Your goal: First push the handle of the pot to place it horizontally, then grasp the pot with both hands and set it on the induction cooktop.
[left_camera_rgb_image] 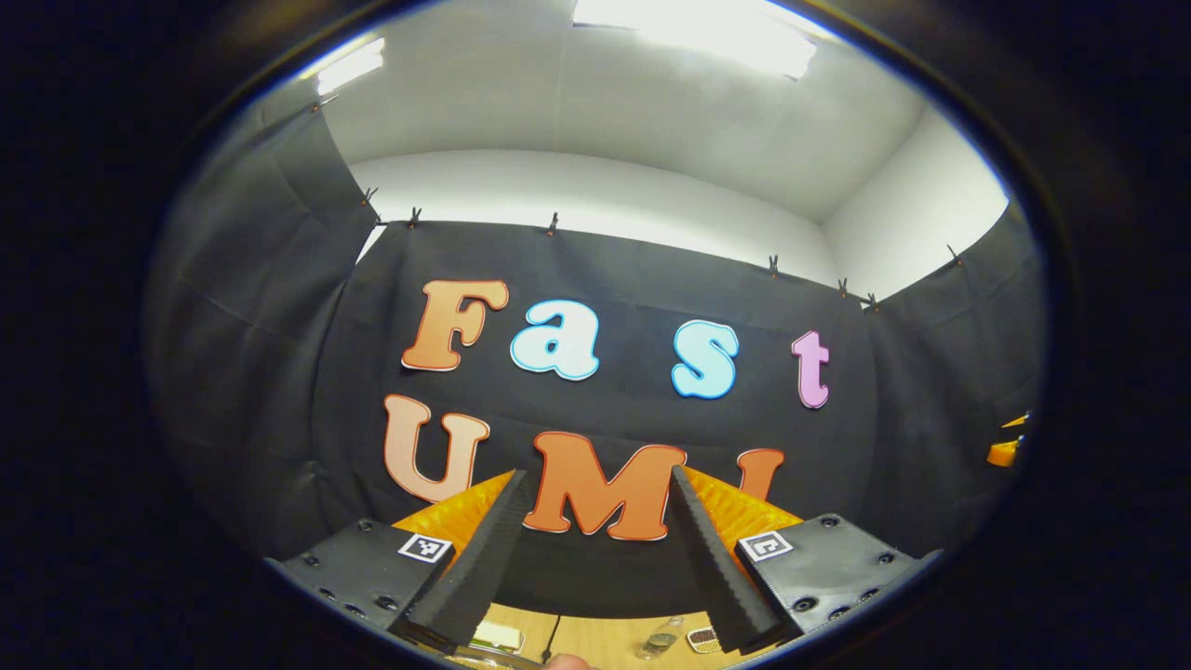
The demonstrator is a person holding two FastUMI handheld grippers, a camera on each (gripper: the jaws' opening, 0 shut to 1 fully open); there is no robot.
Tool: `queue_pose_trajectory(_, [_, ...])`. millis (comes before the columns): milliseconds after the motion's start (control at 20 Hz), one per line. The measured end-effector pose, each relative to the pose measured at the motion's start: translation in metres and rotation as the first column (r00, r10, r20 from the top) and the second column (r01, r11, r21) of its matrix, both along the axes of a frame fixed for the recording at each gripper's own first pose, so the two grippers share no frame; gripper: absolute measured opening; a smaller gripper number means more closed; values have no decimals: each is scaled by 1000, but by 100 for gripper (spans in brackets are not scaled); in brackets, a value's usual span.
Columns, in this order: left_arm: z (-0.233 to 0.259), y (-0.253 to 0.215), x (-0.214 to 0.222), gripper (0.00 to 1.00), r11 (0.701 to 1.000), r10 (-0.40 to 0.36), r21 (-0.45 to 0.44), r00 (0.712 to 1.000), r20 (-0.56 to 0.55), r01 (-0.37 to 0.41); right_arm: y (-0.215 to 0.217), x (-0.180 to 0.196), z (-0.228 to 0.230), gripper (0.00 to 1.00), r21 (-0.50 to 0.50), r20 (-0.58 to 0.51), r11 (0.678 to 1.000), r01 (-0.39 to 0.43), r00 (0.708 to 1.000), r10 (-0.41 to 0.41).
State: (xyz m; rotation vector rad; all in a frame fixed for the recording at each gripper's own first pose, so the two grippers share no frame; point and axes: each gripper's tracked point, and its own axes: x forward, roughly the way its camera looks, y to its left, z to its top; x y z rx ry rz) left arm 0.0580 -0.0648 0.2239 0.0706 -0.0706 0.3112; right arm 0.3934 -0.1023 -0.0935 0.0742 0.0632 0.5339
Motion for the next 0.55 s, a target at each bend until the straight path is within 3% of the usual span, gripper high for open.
queue_pose_trajectory(250, [20,18,-9,95,999,18,34,998,62,-20,0,8,34,92,7,52,999,45,998,-45])
queue_pose_trajectory(300, [25,21,-10,95,999,27,37,997,71,-29,1,8,39,97,7,58,999,54,997,-54])
queue_pose_trajectory(550, [51,36,-25,95,992,74,87,986,148,-87,-2,6,64,97,42,90,996,73,993,-76])
